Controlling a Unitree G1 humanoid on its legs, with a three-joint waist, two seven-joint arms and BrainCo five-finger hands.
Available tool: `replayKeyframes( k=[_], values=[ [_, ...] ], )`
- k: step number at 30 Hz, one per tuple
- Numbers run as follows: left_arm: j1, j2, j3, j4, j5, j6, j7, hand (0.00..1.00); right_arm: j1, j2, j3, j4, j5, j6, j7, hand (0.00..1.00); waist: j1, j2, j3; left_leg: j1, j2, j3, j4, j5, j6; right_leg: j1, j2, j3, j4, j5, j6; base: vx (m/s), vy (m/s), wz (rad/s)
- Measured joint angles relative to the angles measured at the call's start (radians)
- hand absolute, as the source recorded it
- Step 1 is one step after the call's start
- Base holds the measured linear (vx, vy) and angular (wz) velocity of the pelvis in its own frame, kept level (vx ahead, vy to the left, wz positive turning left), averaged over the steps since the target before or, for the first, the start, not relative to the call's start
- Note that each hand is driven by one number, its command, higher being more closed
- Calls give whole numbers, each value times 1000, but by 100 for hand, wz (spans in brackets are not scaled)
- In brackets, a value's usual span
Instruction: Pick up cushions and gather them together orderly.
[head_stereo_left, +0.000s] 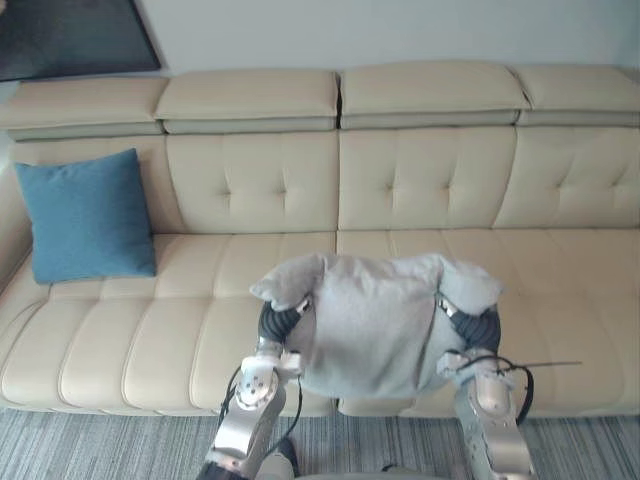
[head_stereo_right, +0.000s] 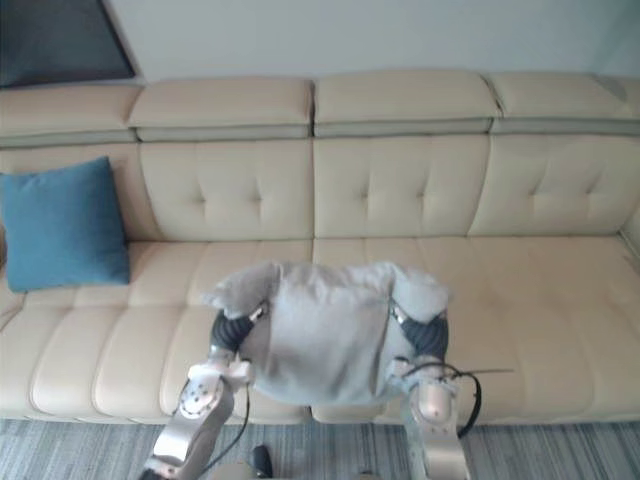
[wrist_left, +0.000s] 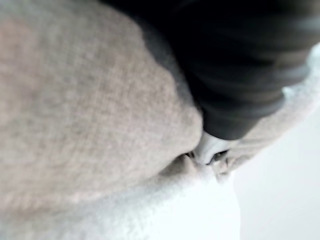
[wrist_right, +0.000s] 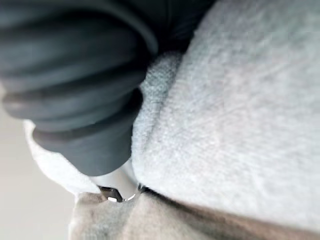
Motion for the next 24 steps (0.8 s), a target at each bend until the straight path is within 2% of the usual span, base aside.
replayKeyframes(
  k=[2,6,9,11,18,24],
  values=[
    [-129,1,16,21,14,-3,51,100,-127,-12,1,50,-8,-3,-53,100,0,0,1,-51,4,6,-15,32,5,-61,12,9,-2,26,-4,-124,10,-11],
    [-402,52,65,107,20,-36,170,100,-410,-70,27,128,-40,-3,-144,100,3,3,6,-151,18,10,-61,100,14,-187,33,25,-2,69,-6,-138,-5,-7],
    [-552,67,109,189,6,-72,219,100,-594,-86,30,191,-41,-6,-189,100,5,9,28,-188,18,7,-88,131,15,-246,35,24,21,74,-5,-74,-8,2],
    [-650,82,136,245,-15,-78,239,100,-701,-97,30,237,-41,-10,-215,100,6,17,57,-203,14,3,-111,155,17,-278,35,22,39,74,-5,-45,-7,7],
    [-988,106,217,509,-98,-83,240,100,-1025,-130,-1,447,-28,-10,-268,100,4,51,132,-328,3,-36,-171,236,14,-445,34,-7,116,68,-9,-31,-9,13],
    [-1106,107,259,633,-157,-94,227,100,-1196,-152,-20,585,11,-9,-276,100,7,64,182,-431,8,-70,-205,295,-43,-585,42,-28,199,49,-29,-10,-46,15]
  ],
)
